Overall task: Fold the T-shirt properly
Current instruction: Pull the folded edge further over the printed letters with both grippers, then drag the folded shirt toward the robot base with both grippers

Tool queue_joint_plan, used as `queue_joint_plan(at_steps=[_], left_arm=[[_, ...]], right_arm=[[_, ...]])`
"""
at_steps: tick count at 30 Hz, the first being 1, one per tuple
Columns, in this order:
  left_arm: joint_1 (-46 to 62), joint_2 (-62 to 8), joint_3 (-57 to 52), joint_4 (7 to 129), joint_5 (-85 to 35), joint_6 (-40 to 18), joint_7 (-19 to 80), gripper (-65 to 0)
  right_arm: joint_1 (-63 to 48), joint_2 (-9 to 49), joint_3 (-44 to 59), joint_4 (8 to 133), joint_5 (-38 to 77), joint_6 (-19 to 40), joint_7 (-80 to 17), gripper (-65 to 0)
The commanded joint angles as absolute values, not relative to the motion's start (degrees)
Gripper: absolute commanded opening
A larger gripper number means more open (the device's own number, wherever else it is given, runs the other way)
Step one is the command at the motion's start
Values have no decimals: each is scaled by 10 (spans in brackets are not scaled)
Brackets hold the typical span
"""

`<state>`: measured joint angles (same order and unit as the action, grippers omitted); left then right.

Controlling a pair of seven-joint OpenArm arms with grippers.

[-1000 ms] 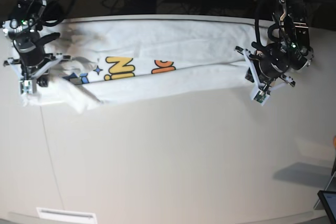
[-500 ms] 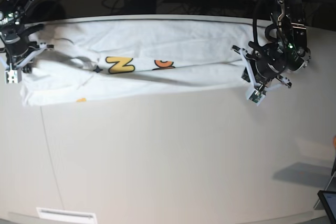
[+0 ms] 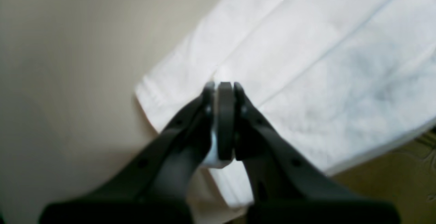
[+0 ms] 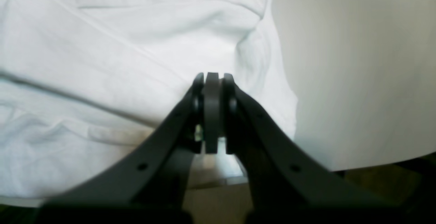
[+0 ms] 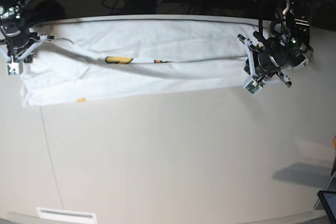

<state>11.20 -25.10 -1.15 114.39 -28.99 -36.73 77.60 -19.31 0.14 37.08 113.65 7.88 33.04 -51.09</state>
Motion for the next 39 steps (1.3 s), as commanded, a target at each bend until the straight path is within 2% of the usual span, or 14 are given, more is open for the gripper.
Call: queue_joint_plan(at_steps=[1, 4, 15, 23, 32, 34, 37, 39], left_arm=[[105, -269, -14, 1155, -292, -378, 772, -650], [116, -275, -21, 1156, -292, -399, 772, -650], [131, -326, -13, 1156, -292, -400, 771, -650], [135, -336, 48, 1156, -291, -400, 768, -650], [136, -336, 50, 1156, -291, -400, 769, -645], [136, -336, 48, 1156, -291, -400, 769, -606], [136, -336, 47, 1156, -292, -400, 768, -459], [136, -335, 45, 1156, -292, -400, 768, -405]], right_arm=[[-192, 8, 372, 1146, 82, 330, -502, -649], [-192, 8, 372, 1145, 82, 330, -502, -649], [-193, 8, 371, 1144, 81, 328, -519, -649], [-193, 7, 371, 1144, 81, 328, -522, -649], [-193, 7, 371, 1142, 81, 327, -522, -649], [-193, 7, 371, 1139, 81, 327, -522, -649], [-190, 7, 371, 1125, 81, 326, -522, -649], [-189, 7, 371, 1118, 81, 326, -522, -649]])
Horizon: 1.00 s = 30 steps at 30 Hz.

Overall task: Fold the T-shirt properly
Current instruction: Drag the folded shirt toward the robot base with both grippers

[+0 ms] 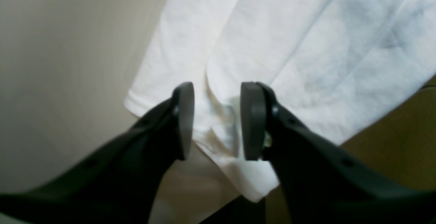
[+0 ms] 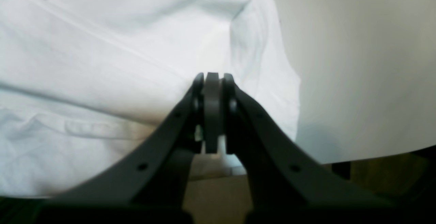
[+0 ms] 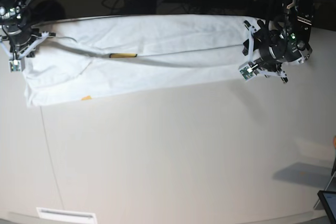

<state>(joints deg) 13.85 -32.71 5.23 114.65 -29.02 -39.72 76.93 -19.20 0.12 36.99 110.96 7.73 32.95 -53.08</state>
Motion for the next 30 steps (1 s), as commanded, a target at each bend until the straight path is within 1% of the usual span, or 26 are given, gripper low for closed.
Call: queue_joint_plan(at_steps=[1, 4, 7, 10, 11, 12, 13, 15, 21, 28, 29, 30], left_arm=[[136, -335, 45, 1156, -292, -400, 767, -401], [136, -332, 47, 1156, -306, -400, 766, -401], [131, -334, 43, 1156, -365, -400, 761, -403], [132, -336, 43, 1156, -420, -400, 699, -408], [133, -336, 43, 1156, -420, -400, 682, -422], [134, -335, 43, 1156, -417, -400, 666, -453], [135, -335, 43, 1155, -413, -400, 651, -511], [136, -335, 44, 1155, -393, -400, 634, -650], [164, -336, 43, 1156, -285, -400, 629, -650], [172, -336, 39, 1155, -223, -400, 629, -650], [173, -333, 29, 1155, -208, -400, 629, -650], [174, -327, 14, 1155, -197, -400, 629, -650]], right_arm=[[-189, 7, 371, 1114, 81, 326, -522, -649], [-189, 8, 371, 1109, 81, 326, -522, -649], [-183, 8, 371, 1100, 81, 326, -522, -649], [-183, 8, 371, 1096, 81, 326, -522, -649], [-183, 8, 371, 1096, 80, 326, -521, -649], [-183, 8, 371, 1096, 80, 326, -521, -649], [-183, 8, 371, 1096, 80, 326, -519, -649], [-183, 11, 371, 1096, 80, 326, -517, -649], [-185, 29, 376, 1102, 80, 326, -522, -649], [-199, 29, 372, 1102, 80, 326, -534, -637], [-199, 29, 372, 1102, 80, 326, -544, -622], [-199, 29, 374, 1102, 80, 325, -555, -595]])
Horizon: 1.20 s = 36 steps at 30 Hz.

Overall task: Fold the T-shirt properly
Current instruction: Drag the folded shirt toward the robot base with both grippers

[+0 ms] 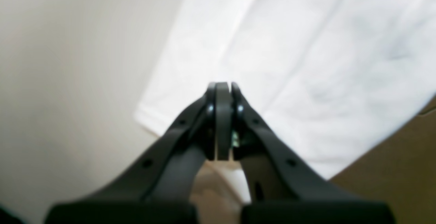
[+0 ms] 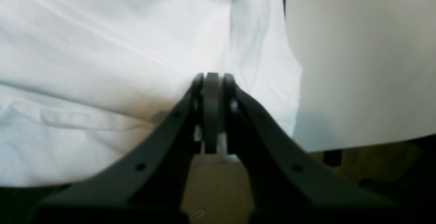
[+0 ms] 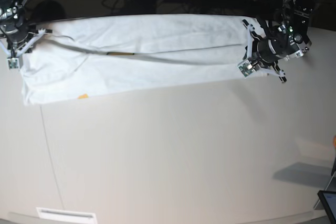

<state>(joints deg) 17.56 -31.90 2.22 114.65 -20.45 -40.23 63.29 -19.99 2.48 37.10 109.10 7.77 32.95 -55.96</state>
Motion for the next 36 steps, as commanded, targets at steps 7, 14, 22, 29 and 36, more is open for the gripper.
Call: queue_joint_plan(at_steps=[7, 14, 22, 29, 36], left_arm=[[168, -282, -136, 1155, -190, -400, 629, -650], [168, -272, -189, 1156, -190, -400, 629, -650], [175, -154, -256, 1156, -190, -400, 550, -650], [227, -94, -252, 1155, -186, -400, 404, -650], [269, -78, -223, 1151, -115, -400, 400, -650]], right_arm=[[-201, 33, 376, 1128, 80, 221, -575, -297], [-201, 58, 376, 1132, 80, 73, -552, -290], [-262, 52, 332, 1142, 82, 262, -303, -440], [-264, 33, 323, 1139, 82, 340, -303, -637], [-242, 41, 321, 1109, 81, 342, -359, -640]])
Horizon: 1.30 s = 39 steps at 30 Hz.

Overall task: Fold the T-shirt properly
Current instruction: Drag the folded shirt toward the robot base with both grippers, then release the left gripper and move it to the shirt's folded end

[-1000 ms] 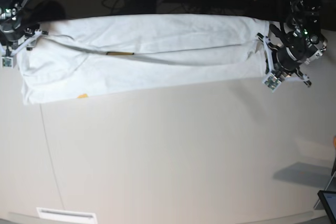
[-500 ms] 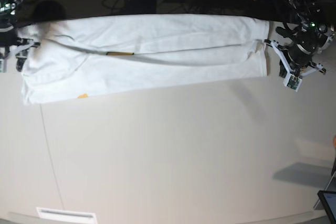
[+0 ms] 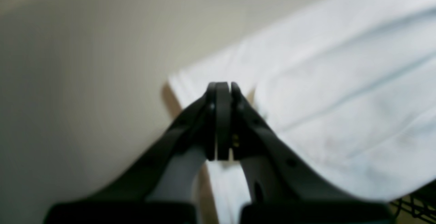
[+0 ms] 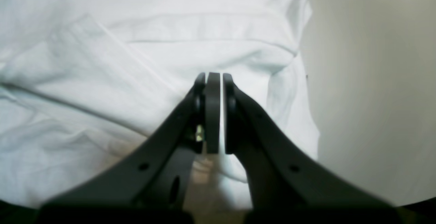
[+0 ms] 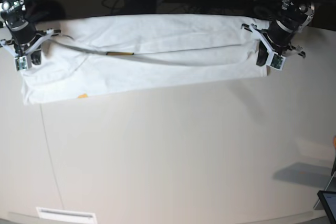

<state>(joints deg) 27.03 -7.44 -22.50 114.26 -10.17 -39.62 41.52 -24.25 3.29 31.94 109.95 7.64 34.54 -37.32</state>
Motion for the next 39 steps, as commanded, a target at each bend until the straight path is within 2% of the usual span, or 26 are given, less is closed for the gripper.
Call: queue_joint_plan(at_steps=[1, 11, 19, 26, 31, 39], left_arm=[[274, -75, -216, 1151, -96, -400, 400, -650], [276, -69, -141, 1113, -3, -400, 398, -650], [211, -73, -111, 1008, 2, -400, 399, -650], [163, -65, -45, 1003, 49, -400, 421, -650], [129, -8, 7, 1002, 118, -400, 438, -650], [68, 72, 90, 957, 234, -400, 443, -650]], right_arm=[[-239, 42, 321, 1101, 81, 342, -359, -640], [-217, 51, 321, 1018, 81, 342, -361, -641], [-189, 86, 324, 931, 80, 341, -356, -641], [-135, 130, 323, 868, 80, 339, -356, -641], [-96, 163, 323, 811, 80, 339, -354, -641], [-46, 221, 323, 687, 80, 339, -298, -641]])
